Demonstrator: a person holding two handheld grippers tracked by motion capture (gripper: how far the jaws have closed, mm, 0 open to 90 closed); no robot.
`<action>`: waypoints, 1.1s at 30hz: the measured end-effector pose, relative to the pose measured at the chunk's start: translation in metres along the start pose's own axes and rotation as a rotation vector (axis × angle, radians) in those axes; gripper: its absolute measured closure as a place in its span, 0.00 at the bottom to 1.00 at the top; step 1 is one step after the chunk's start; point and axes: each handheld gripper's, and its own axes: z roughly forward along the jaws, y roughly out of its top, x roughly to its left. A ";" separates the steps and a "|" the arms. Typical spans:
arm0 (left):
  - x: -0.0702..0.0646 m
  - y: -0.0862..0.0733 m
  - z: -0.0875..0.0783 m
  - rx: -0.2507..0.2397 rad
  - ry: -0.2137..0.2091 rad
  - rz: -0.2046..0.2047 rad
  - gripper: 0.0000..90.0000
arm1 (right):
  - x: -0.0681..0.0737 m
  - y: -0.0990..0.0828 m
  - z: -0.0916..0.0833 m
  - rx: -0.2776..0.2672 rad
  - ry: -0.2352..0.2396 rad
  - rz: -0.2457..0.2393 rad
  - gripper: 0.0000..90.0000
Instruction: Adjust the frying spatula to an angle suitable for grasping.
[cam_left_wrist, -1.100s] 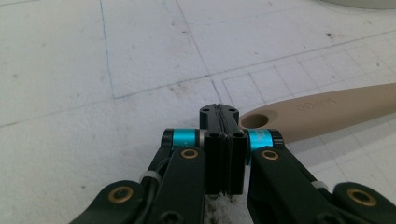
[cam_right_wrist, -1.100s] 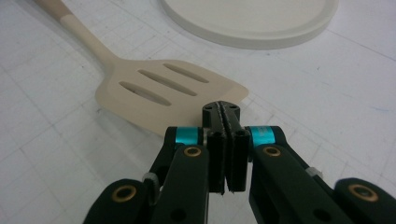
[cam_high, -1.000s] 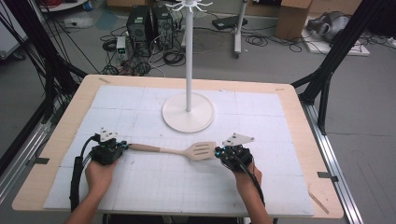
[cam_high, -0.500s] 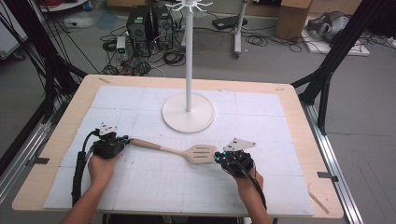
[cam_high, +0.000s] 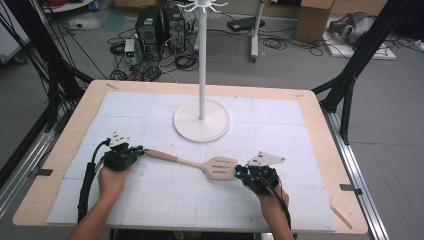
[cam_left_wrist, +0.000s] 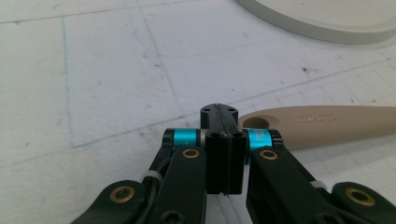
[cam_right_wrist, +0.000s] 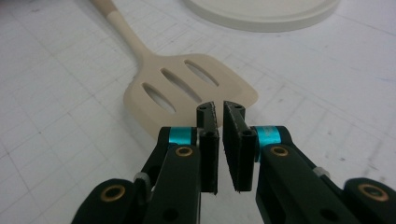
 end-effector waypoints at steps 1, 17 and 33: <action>-0.001 0.000 0.000 -0.006 -0.010 -0.022 0.99 | -0.005 -0.002 -0.006 -0.006 -0.017 0.013 0.93; -0.031 0.008 0.007 0.021 -0.033 0.012 0.99 | -0.045 -0.044 -0.055 0.005 -0.158 0.094 0.86; -0.107 0.031 0.029 0.034 -0.124 0.130 0.99 | -0.063 -0.065 -0.088 -0.067 -0.235 0.171 0.83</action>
